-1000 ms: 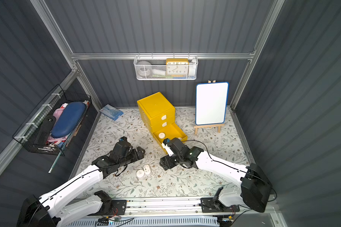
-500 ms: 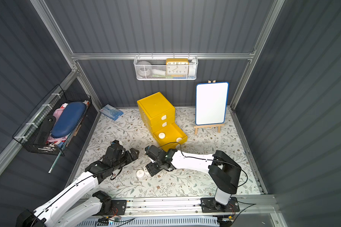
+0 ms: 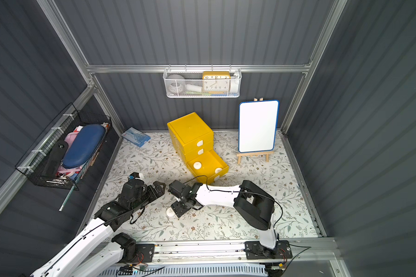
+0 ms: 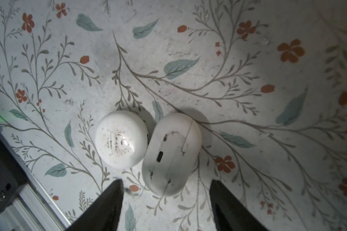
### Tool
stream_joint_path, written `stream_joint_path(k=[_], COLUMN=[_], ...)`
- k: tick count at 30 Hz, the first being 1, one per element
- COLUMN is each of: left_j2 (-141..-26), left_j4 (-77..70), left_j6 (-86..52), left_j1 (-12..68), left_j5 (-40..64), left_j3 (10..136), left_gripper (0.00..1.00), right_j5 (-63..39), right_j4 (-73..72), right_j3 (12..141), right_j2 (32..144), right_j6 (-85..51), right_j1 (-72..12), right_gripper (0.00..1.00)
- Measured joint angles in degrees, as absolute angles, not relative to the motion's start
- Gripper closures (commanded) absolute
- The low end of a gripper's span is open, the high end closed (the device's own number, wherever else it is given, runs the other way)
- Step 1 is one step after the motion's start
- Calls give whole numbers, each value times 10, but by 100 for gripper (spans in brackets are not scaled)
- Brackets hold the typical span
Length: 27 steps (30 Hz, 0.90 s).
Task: Put the bluetooth earphones in the drawer according to color
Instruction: Pick up the Bluetooth earphone from the center of the board.
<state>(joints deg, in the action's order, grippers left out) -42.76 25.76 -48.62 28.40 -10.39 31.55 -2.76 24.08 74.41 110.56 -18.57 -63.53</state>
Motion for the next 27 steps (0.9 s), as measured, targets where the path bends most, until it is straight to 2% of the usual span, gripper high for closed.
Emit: stream_joint_path(k=[3,6,16,20,27], left_j2=[-423,-415,-412,-416,-422], left_j4=[265,271,275,275,274], left_j6=[-490,-492,-494,-494,-494], left_j1=[284,284,284,284,284], left_j5=[-110,-117,-122,-122,-122], left_j3=[316,316,316,316,316], left_gripper=[1,1,1,1,1], right_j5=[-9,14,43,49,65], right_j4=[256,275,301,301,294], right_j3=[766,777,805,807,797], right_j2=[1128,1140,1168,1168,1153], right_j6=[-192,-197,-203,-206,-207], right_j1=[-638,-638,-637,-637,-636], right_gripper=[41,43,38,47,56])
